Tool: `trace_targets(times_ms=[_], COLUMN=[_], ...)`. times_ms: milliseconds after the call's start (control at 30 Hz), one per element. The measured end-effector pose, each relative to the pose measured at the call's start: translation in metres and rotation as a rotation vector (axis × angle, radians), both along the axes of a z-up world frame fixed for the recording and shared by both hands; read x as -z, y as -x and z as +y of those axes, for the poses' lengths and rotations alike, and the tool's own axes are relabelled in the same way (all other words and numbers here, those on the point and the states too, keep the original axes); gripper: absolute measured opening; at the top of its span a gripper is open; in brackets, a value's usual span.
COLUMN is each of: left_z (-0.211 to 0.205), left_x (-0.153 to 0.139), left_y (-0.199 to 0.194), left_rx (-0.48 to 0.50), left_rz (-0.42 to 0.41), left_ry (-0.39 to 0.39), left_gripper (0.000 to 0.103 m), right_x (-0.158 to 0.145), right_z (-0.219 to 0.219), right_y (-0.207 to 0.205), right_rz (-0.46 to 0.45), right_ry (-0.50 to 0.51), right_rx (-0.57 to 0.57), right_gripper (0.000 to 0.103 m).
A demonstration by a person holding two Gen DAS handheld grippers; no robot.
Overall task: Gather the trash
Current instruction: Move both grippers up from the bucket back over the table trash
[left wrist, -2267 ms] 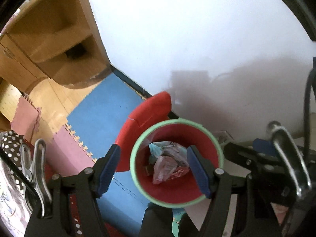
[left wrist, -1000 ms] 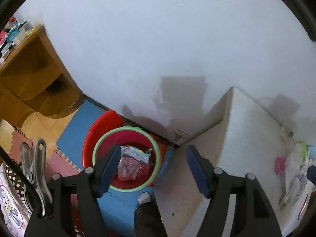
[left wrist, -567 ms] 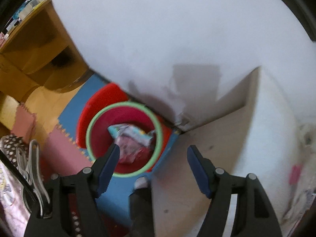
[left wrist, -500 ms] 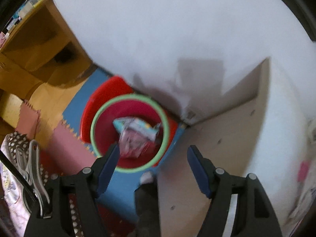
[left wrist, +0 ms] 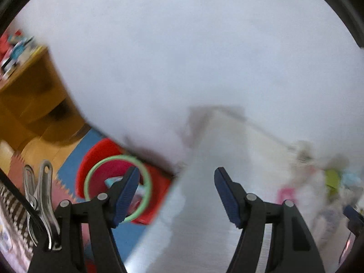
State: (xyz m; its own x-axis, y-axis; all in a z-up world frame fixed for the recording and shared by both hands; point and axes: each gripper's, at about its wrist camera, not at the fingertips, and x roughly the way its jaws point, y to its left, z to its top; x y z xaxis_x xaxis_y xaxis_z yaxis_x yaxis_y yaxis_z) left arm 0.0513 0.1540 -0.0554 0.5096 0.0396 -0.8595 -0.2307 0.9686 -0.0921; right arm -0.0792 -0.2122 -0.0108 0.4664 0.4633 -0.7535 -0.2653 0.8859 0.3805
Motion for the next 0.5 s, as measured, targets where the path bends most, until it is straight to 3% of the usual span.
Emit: trace_targets(times_ms=[333, 500], left_z=[-0.121, -0.166], left_x=[-0.04, -0.044], left_y=[0.005, 0.012], left_rx=[0.251, 0.372], left_rz=[-0.131, -0.129], left_ry=[0.06, 0.056], left_gripper=[0.073, 0.073], right_x=[-0.002, -0.002], right_z=[-0.053, -0.082], right_y=[0.008, 0.018], right_rz=[-0.031, -0.051], right_ry=[0.063, 0.07], right_rx=[0.096, 0.147], right_gripper=[0.075, 0.075])
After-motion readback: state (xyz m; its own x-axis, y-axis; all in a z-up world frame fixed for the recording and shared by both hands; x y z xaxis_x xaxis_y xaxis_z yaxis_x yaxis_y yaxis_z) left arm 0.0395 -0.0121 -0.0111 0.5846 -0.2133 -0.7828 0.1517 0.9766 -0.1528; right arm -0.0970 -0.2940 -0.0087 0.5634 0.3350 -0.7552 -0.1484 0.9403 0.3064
